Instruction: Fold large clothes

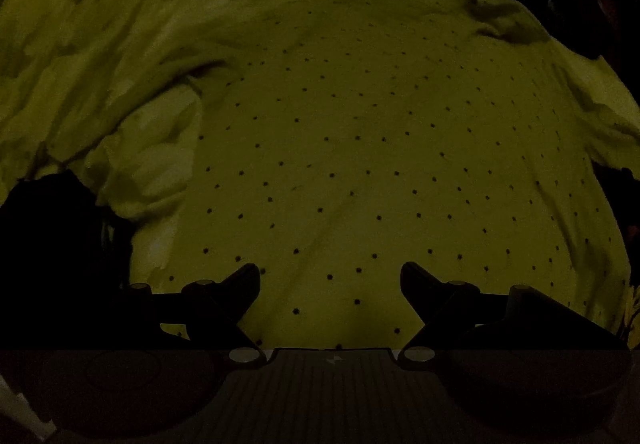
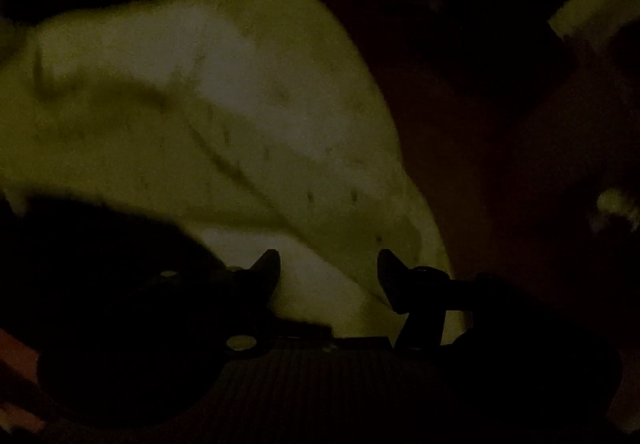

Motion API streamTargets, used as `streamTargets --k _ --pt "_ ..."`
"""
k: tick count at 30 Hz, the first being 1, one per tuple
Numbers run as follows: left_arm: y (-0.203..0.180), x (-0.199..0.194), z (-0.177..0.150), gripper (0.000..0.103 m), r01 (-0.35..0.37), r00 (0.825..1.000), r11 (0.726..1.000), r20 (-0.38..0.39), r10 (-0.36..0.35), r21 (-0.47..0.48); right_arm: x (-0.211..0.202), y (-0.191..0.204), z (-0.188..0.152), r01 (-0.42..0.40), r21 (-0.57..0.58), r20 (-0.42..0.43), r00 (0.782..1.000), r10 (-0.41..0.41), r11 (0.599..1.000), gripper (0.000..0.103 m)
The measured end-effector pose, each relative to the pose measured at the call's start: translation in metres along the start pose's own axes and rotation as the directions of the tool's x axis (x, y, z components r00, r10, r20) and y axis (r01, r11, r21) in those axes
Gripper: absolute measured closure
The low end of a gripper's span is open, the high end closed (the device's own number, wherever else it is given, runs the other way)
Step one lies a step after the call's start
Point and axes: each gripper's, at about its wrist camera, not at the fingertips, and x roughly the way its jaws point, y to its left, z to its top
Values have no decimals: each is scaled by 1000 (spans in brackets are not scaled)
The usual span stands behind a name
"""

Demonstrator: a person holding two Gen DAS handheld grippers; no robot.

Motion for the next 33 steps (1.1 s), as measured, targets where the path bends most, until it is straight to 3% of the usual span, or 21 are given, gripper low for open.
streamTargets --k 3,6,9,10,11,16,19,20,22,25,27,30,33 --pt "-7 0 0 0 -4 1000 1000 -10 4 22 15 -3 1 73 11 5 997 -73 997 46" --pt "-14 -1 0 0 -2 1000 998 -13 3 57 26 -10 7 65 26 -4 998 -65 998 55" --pt "-19 -1 0 0 -2 1000 997 -11 3 82 26 -13 9 33 -29 -17 999 -34 999 74" --pt "-20 0 1 0 -1 1000 997 -9 2 81 24 -15 9 18 -23 -20 1000 -18 1000 87" --pt "-21 0 1 0 2 1000 997 -7 -2 73 20 -21 10 -5 5 -21 1000 5 1000 99" --pt "-18 0 5 0 27 1000 999 4 -27 33 -9 -59 15 -162 193 -14 986 168 968 99" --pt "-13 4 4 0 36 999 999 -3 -36 15 -34 -81 19 -304 283 -29 945 325 910 99" --pt "-11 6 5 0 39 999 999 -7 -39 6 -42 -90 20 -349 338 -33 924 381 874 99" --pt "-4 10 4 0 47 999 999 -13 -47 -21 -54 -104 21 -463 492 -10 843 537 737 99" --pt "7 14 7 0 55 998 997 -19 -56 -62 -79 -96 32 -642 555 110 687 719 529 99" --pt "14 14 9 0 56 998 995 -18 -58 -80 -91 -72 46 -752 538 187 547 816 381 99" --pt "26 10 14 0 54 999 994 -2 -54 -96 -97 -11 72 -852 473 203 356 912 227 99" --pt "44 9 16 0 38 999 991 13 -36 -126 -100 70 94 -894 430 140 207 968 129 99"
